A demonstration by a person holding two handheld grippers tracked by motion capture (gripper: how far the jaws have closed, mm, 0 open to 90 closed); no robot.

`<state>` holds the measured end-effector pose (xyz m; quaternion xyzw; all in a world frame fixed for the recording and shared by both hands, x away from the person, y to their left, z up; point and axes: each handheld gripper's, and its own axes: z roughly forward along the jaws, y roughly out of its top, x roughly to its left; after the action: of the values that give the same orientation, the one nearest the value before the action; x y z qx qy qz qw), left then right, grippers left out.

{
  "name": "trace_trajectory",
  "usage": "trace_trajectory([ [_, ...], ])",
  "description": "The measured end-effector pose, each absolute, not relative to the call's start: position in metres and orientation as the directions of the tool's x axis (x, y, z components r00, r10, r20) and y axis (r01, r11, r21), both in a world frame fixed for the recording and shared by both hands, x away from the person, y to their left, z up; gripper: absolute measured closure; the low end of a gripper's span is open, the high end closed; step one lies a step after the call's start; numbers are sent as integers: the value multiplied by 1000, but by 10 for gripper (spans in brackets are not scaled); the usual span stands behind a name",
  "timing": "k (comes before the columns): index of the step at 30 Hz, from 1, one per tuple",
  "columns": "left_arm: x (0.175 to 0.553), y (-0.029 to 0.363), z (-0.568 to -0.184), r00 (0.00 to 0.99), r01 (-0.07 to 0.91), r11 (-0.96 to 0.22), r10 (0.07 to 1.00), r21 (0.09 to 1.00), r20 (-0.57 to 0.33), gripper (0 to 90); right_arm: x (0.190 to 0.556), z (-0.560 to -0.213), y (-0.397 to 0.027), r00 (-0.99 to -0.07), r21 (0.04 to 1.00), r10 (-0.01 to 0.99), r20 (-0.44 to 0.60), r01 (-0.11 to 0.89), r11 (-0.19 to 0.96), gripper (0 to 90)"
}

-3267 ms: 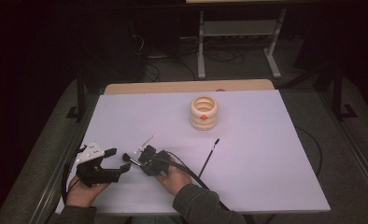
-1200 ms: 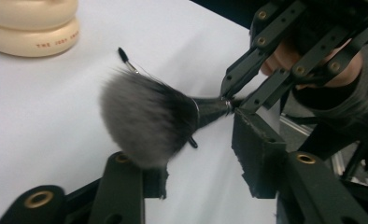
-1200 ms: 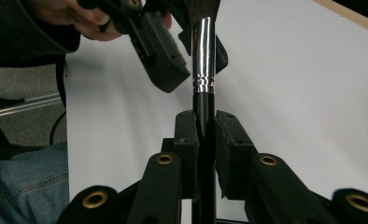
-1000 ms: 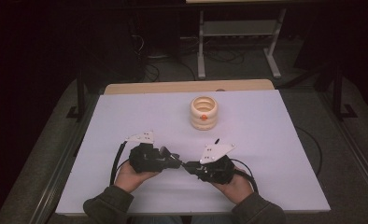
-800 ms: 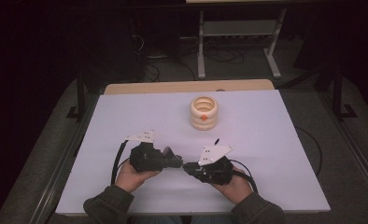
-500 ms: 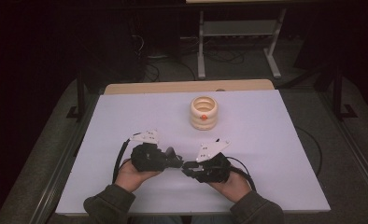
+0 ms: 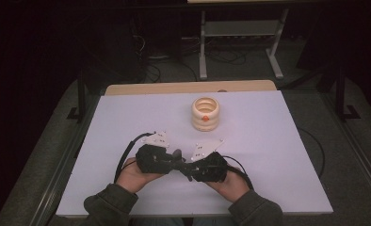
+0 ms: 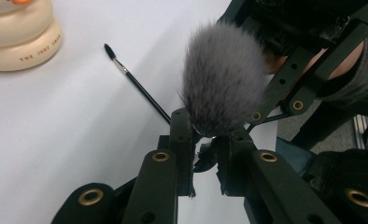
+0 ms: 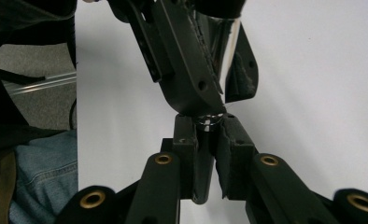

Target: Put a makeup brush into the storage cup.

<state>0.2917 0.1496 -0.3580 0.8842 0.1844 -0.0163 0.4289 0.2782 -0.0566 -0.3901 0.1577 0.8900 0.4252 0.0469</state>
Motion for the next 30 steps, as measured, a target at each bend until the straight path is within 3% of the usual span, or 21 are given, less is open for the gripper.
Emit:
trace_trajectory([
  [2, 291, 150, -358, 933, 337, -565, 306, 753, -188, 766, 278, -390, -57, -946, 774, 317, 60, 245, 584, 784],
  [8, 288, 159, -353, 919, 348, -541, 359, 765, -164, 580, 285, -392, -66, -942, 777, 315, 113, 282, 563, 785],
  [19, 277, 179, -365, 897, 359, -517, 421, 777, -134, 529, 298, -388, -90, -908, 785, 376, 182, 365, 500, 784],
  [30, 271, 189, -378, 873, 371, -499, 475, 783, -111, 492, 312, -377, -104, -891, 783, 413, 188, 390, 484, 784],
])
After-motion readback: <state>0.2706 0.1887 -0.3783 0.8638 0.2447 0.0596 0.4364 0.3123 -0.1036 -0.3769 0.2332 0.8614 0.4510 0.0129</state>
